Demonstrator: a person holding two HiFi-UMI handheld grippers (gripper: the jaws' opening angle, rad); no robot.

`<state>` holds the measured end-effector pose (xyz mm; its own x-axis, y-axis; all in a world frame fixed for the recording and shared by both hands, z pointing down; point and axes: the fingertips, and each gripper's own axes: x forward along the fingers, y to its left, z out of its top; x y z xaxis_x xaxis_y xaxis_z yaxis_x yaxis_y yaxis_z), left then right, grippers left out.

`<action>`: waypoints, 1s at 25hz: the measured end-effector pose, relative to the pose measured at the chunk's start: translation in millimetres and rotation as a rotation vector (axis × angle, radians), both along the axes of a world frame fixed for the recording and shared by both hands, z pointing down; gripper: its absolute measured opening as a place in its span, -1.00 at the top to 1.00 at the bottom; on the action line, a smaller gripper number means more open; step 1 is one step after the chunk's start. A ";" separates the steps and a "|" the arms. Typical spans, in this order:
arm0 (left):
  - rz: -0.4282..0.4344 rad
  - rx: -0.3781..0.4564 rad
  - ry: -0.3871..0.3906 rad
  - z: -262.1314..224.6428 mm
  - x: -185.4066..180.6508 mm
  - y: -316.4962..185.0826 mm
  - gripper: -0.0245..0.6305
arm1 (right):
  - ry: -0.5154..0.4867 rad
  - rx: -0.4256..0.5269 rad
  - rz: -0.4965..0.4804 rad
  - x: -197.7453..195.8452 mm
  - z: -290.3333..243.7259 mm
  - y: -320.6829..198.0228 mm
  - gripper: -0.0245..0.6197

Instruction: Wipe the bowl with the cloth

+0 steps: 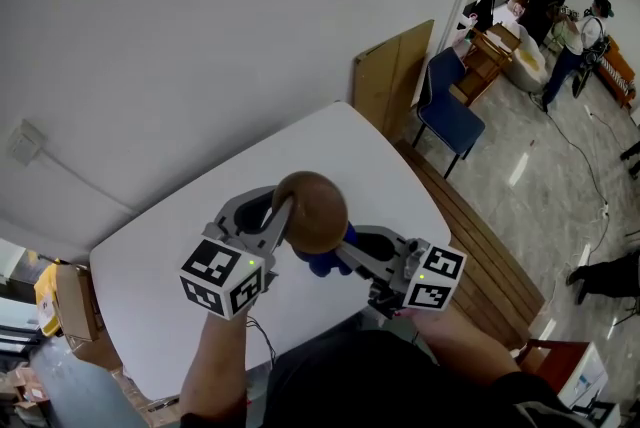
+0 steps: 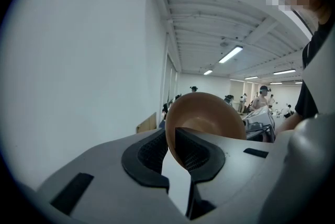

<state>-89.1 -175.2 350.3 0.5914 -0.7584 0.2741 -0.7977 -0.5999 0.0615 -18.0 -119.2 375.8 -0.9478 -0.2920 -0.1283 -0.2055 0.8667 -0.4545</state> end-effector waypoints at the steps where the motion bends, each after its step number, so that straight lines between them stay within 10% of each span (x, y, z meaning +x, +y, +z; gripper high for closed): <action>1: 0.001 -0.004 -0.003 1.1 -0.7 0.0 0.77 | 0.001 -0.004 0.010 3.4 1.0 -2.2 0.82; 13: 0.190 -0.081 -0.183 44.9 13.9 16.4 0.87 | 0.058 0.047 0.079 23.5 -12.0 -35.3 0.82; 21: 0.592 -0.073 -0.308 57.4 58.3 64.8 0.87 | 0.193 0.062 -0.147 -6.7 2.4 -17.6 0.82; 25: 0.653 -0.073 -0.370 58.9 56.6 75.7 0.87 | 0.176 0.056 -0.239 -15.6 3.3 -5.8 0.82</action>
